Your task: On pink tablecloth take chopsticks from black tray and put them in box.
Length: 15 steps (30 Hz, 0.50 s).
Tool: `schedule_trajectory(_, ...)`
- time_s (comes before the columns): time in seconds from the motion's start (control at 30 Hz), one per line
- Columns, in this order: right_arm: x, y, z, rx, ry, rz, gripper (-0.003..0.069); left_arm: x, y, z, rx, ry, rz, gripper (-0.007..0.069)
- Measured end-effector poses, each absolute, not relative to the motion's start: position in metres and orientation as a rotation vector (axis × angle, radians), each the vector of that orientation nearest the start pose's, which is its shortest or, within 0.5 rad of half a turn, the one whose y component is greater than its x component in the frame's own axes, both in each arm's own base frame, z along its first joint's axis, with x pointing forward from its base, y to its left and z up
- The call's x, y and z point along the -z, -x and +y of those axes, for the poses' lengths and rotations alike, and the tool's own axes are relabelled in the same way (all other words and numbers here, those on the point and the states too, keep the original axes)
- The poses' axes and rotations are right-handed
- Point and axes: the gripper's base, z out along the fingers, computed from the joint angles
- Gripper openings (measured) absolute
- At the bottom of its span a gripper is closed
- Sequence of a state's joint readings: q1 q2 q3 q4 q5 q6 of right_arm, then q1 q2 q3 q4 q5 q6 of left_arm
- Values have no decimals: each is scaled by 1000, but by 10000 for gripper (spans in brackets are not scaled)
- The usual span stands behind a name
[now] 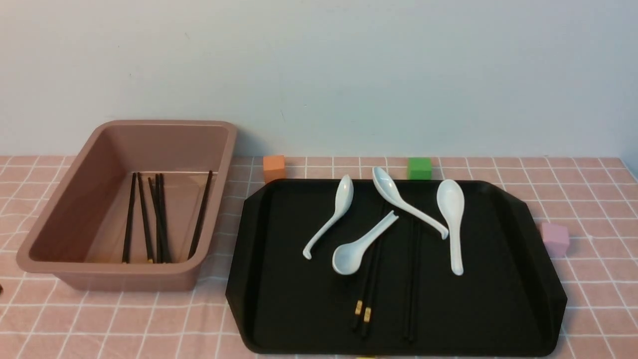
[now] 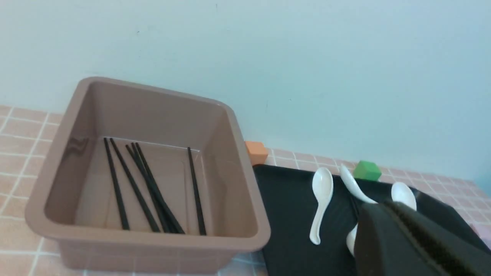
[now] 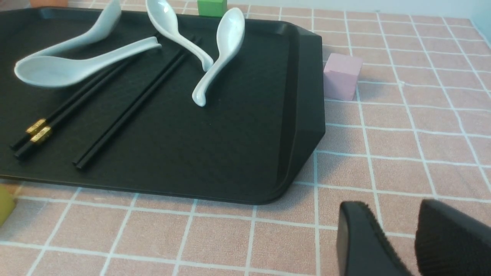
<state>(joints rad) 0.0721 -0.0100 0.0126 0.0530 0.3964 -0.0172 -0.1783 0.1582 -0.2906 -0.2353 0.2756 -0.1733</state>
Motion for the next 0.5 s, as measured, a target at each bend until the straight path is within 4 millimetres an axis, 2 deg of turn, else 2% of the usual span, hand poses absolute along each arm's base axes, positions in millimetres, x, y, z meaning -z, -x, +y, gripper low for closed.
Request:
schedule_trajectory(0.13,-174,-52,6,-90,52,1882,240,-252,-60,-16,513,169,1656,-13)
schedule_trajectory(0.3,-174,-52,6,-90,52,1882,240,-243,-61,-16,519,182,1678,-13)
schedule_trajectory(0.5,-174,-52,6,-90,52,1882,240,-242,-61,-16,519,182,1687,-13)
